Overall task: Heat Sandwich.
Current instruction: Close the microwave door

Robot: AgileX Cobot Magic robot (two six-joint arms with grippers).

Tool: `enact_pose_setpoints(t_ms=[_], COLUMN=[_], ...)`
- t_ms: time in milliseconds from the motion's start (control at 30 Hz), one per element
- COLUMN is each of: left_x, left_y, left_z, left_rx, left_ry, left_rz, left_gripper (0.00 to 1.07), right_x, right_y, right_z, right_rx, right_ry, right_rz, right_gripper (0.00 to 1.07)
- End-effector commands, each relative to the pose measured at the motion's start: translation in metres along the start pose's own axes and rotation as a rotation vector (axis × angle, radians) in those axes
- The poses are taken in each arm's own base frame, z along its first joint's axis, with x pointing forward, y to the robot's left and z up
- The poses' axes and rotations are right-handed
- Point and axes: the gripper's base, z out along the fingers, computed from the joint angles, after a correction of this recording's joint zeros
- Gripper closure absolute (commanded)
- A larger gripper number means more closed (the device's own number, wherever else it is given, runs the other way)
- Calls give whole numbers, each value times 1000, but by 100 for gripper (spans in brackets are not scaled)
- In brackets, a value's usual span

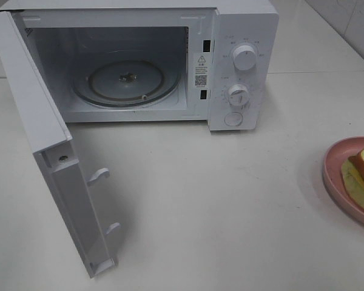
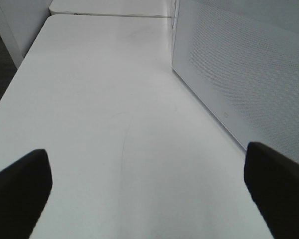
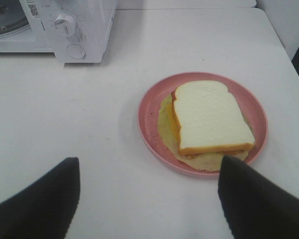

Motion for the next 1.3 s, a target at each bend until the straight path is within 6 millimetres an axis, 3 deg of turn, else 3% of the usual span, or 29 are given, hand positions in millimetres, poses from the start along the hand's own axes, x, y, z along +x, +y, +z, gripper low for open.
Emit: enact_pose_setpoints(t_ms=[33,1300], left_x=[1,1], left_y=[0,0], left_z=[-2,-2], left_rx=[5,5], left_ry=[-23,-23], left_rz=[3,3], left_gripper=[6,6], right_x=[3,3], right_y=[1,1], right_z=[-3,-3], right_rx=[8,9], right_ry=[-26,-26], right_rz=[5,5], right_gripper=[33,33])
